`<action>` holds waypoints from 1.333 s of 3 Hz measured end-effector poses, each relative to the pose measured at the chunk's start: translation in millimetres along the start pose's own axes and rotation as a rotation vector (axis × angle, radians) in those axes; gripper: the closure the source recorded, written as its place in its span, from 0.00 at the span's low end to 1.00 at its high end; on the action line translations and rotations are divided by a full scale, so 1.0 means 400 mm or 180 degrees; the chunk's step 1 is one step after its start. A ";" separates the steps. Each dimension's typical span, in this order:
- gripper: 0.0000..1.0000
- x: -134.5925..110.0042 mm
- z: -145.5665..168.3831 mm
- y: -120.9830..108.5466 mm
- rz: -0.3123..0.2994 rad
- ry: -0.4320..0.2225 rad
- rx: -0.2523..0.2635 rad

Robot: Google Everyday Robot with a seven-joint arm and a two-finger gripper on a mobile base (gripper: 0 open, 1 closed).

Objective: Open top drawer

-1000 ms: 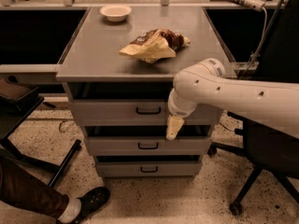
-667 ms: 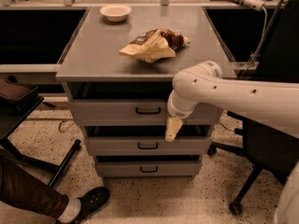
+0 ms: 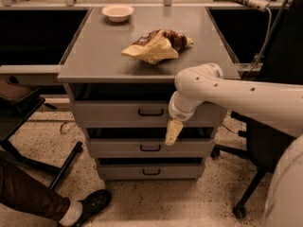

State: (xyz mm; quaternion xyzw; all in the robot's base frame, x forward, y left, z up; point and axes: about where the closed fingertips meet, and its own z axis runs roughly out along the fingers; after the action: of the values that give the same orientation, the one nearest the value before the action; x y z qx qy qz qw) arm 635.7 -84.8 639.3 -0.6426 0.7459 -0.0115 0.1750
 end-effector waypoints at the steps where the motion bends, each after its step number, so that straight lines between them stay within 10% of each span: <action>1: 0.00 0.015 -0.037 0.045 -0.0002 -0.0071 -0.0289; 4: 0.00 0.044 -0.083 0.123 0.0043 -0.0021 -0.0666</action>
Offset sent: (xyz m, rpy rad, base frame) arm -0.2479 -0.0775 0.0665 -0.1018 0.8090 0.1143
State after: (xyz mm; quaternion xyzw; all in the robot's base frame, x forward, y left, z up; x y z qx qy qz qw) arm 577.8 -100.1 654.2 -0.6524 0.7467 0.0697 0.1094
